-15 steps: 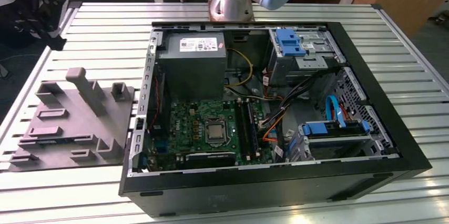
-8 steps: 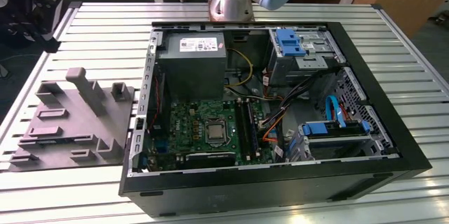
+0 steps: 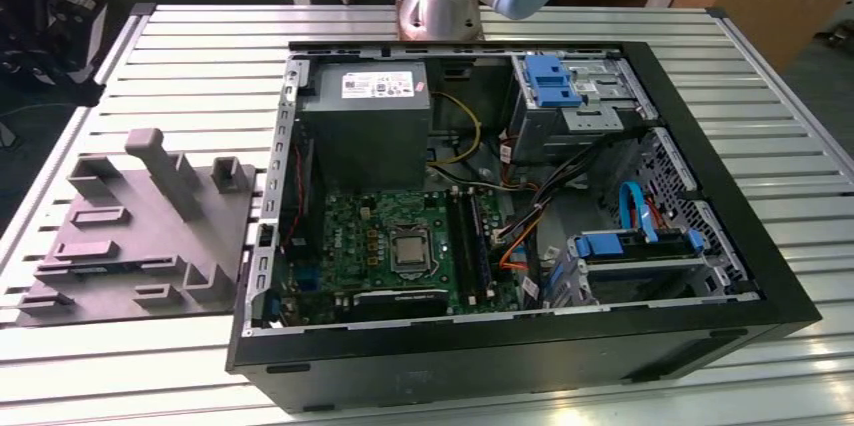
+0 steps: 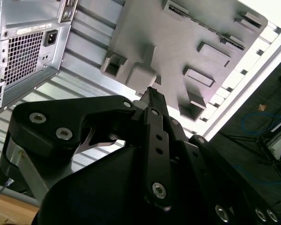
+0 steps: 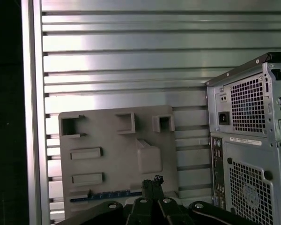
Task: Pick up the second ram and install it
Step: 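Reach for the second ram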
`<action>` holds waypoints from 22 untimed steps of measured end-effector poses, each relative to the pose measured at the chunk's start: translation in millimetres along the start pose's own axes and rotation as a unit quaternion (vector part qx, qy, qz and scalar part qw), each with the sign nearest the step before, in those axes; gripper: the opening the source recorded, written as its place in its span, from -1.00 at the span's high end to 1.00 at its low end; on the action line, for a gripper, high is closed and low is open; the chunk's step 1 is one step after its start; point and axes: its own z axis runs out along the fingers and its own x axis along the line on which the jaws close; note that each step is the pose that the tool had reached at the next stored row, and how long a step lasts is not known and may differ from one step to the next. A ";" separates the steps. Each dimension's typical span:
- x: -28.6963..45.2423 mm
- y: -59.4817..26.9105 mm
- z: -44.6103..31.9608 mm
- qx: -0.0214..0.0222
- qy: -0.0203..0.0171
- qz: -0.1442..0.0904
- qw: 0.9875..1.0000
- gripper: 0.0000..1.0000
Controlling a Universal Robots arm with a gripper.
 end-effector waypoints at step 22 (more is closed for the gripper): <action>19.8 -9.2 10.7 0.000 0.000 0.000 1.000 0.80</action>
